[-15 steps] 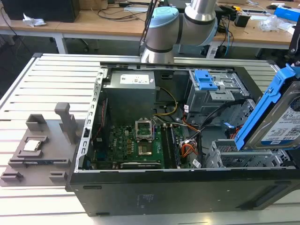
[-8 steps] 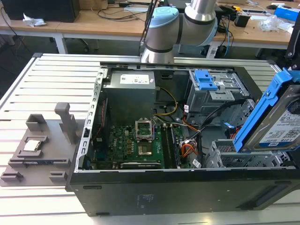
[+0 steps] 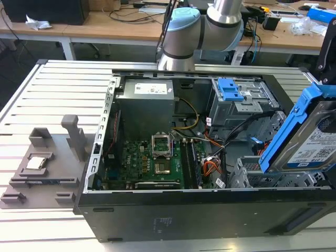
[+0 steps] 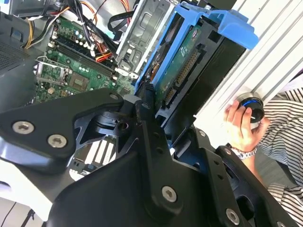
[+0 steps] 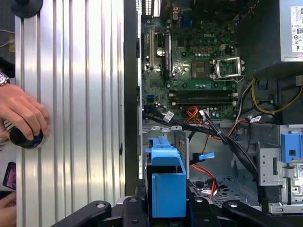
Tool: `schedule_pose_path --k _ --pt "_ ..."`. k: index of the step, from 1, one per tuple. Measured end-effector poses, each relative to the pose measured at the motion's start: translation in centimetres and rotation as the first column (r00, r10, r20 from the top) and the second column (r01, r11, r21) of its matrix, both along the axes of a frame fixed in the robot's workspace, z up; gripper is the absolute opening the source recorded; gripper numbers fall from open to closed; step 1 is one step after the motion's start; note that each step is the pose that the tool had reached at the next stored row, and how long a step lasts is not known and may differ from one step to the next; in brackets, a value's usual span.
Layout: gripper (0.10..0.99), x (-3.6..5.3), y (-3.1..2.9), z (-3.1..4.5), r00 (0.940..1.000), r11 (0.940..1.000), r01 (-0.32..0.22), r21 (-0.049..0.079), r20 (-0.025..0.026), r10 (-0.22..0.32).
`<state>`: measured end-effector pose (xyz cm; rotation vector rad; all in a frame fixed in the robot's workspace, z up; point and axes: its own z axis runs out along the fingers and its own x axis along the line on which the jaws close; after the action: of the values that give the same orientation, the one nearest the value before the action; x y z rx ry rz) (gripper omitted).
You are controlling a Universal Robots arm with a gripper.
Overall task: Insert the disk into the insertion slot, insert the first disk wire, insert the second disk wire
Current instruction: 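Insert the disk into the insertion slot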
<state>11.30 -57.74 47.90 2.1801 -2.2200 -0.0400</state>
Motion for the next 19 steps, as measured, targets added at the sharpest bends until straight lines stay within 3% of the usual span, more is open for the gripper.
schedule_pose_path --k 4,9,19 --pt "0.361 -0.04 0.23 -0.35 1.0000 1.0000 0.000 0.000 0.0000 0.000" --pt "0.361 -0.29 1.71 -0.52 1.0000 1.0000 0.000 0.000 0.0000 0.000" --pt "0.361 -0.59 1.82 -1.64 1.0000 1.0000 0.000 0.000 0.0000 0.000"
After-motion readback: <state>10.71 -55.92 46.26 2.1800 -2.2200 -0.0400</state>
